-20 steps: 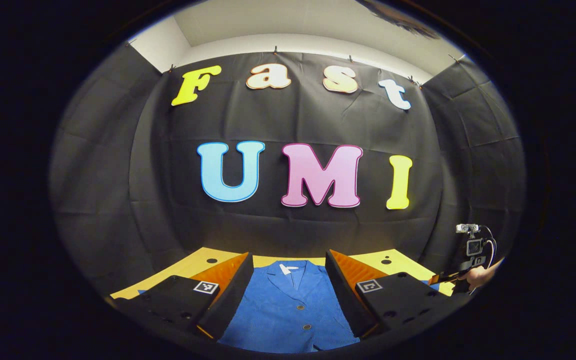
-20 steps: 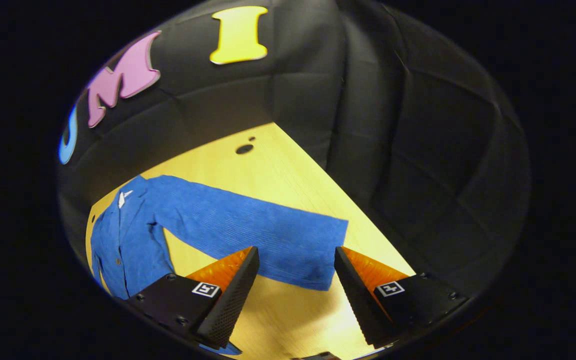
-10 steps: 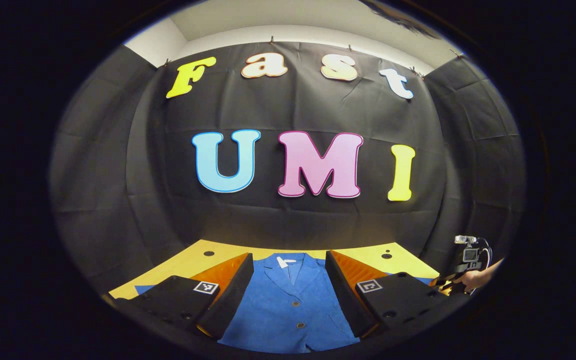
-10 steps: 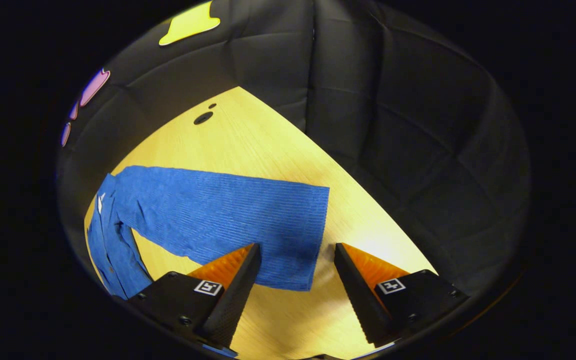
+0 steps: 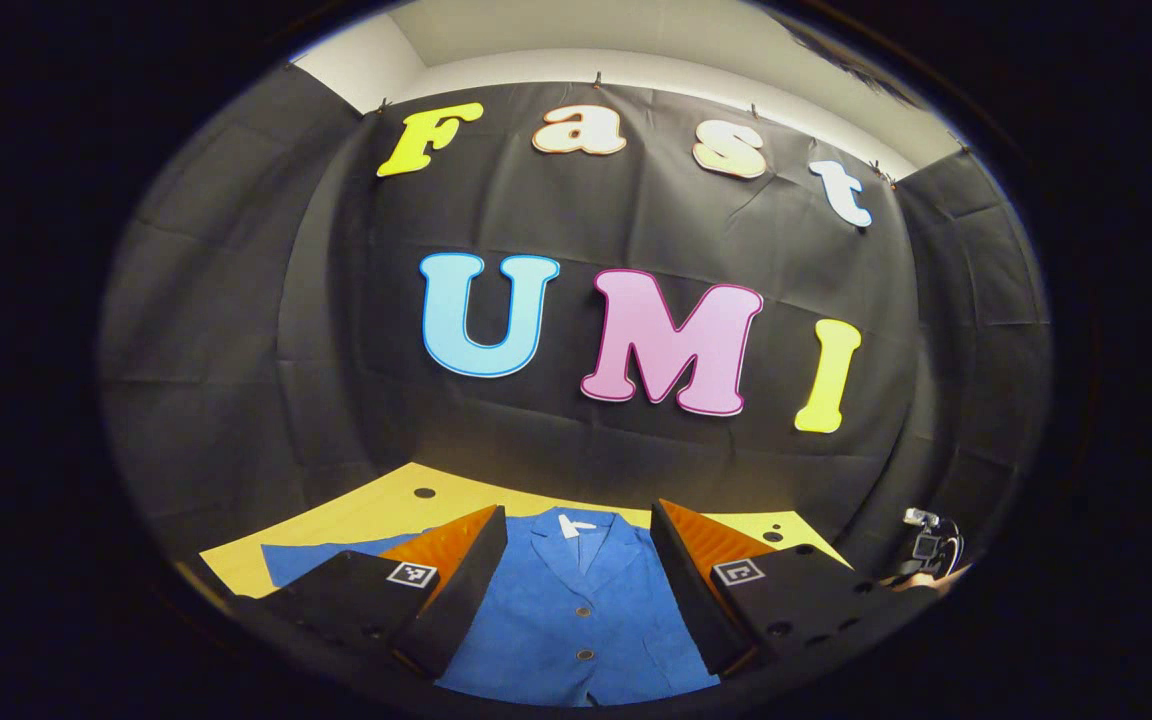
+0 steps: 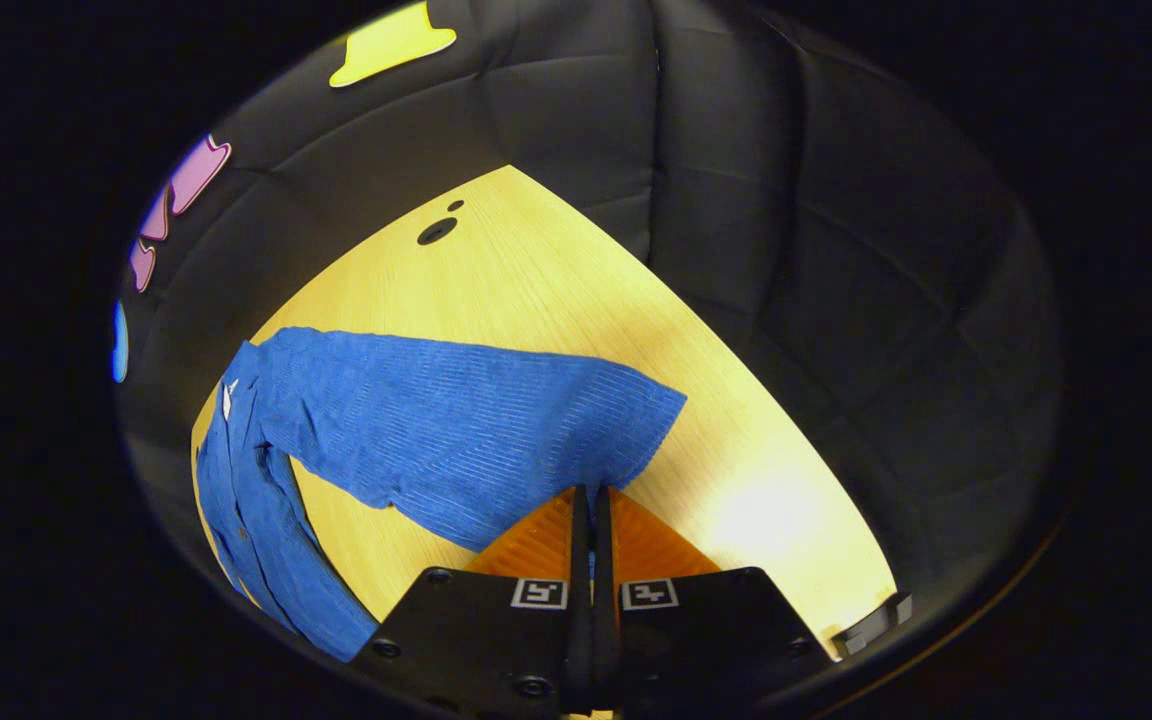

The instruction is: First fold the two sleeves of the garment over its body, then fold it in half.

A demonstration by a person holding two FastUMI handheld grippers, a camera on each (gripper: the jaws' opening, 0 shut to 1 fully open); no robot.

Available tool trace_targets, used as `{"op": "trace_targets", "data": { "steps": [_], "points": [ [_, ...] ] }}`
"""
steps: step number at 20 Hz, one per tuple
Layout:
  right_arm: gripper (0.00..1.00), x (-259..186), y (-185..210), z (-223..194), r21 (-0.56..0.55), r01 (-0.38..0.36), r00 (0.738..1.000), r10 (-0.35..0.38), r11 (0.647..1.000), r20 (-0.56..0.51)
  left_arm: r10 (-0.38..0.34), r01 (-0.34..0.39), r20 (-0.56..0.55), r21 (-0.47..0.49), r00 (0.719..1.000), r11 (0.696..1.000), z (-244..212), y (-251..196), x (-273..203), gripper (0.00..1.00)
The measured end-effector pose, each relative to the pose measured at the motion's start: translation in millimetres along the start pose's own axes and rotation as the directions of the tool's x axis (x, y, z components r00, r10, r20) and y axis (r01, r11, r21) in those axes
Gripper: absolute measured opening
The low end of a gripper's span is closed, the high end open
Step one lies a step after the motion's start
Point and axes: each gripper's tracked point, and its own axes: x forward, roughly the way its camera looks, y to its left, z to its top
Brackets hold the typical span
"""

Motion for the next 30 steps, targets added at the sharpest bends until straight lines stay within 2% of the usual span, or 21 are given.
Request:
{"op": "trace_targets", "data": {
  "steps": [5,8,11,14,16,18,23,26,28,30],
  "points": [
    [0.05,-29.2,65.1,78.8,-0.066,-0.082,0.988,0.090,0.994,0.129,0.033,-0.034,-0.030,-0.009,0.999,0.999,-5.6,19.7,-7.1,0.82],
    [0.05,-38.5,129.3,101.1,-0.140,-0.147,0.974,0.168,0.979,0.151,0.057,-0.057,-0.023,-0.002,0.998,0.998,-2.8,33.8,-12.2,0.83],
    [0.05,-51.3,196.3,101.3,-0.186,-0.220,0.958,0.248,0.958,0.142,0.081,-0.081,-0.018,0.005,0.997,0.997,-0.2,53.2,-19.2,0.82],
    [0.05,-69.9,272.2,80.6,-0.240,-0.326,0.927,0.359,0.915,0.108,0.113,-0.113,-0.018,-0.007,0.993,0.994,-0.5,78.7,-30.1,0.82],
    [0.05,-83.5,329.5,59.5,-0.272,-0.443,0.877,0.476,0.854,0.067,0.138,-0.138,-0.023,-0.022,0.990,0.990,-3.5,98.1,-37.8,0.82],
    [0.05,-97.2,385.0,31.6,-0.303,-0.526,0.830,0.557,0.795,0.020,0.166,-0.167,-0.036,-0.041,0.985,0.985,-10.6,119.1,-47.9,0.82],
    [0.04,-110.1,502.6,-49.6,-0.320,-0.655,0.742,0.663,0.684,-0.102,0.239,-0.247,-0.087,-0.086,0.967,0.965,-32.4,169.2,-70.8,0.83],
    [0.04,-106.1,546.7,-97.5,-0.281,-0.706,0.703,0.689,0.650,-0.174,0.270,-0.282,-0.119,-0.107,0.956,0.953,-45.2,194.3,-76.9,0.81],
    [0.04,-102.4,572.4,-124.9,-0.224,-0.735,0.678,0.705,0.640,-0.210,0.278,-0.293,-0.133,-0.118,0.951,0.949,-51.0,205.5,-76.8,0.82],
    [0.04,-93.4,577.8,-140.2,-0.193,-0.727,0.687,0.695,0.659,-0.214,0.277,-0.294,-0.140,-0.117,0.951,0.949,-54.9,212.1,-75.2,0.82]
  ]
}}
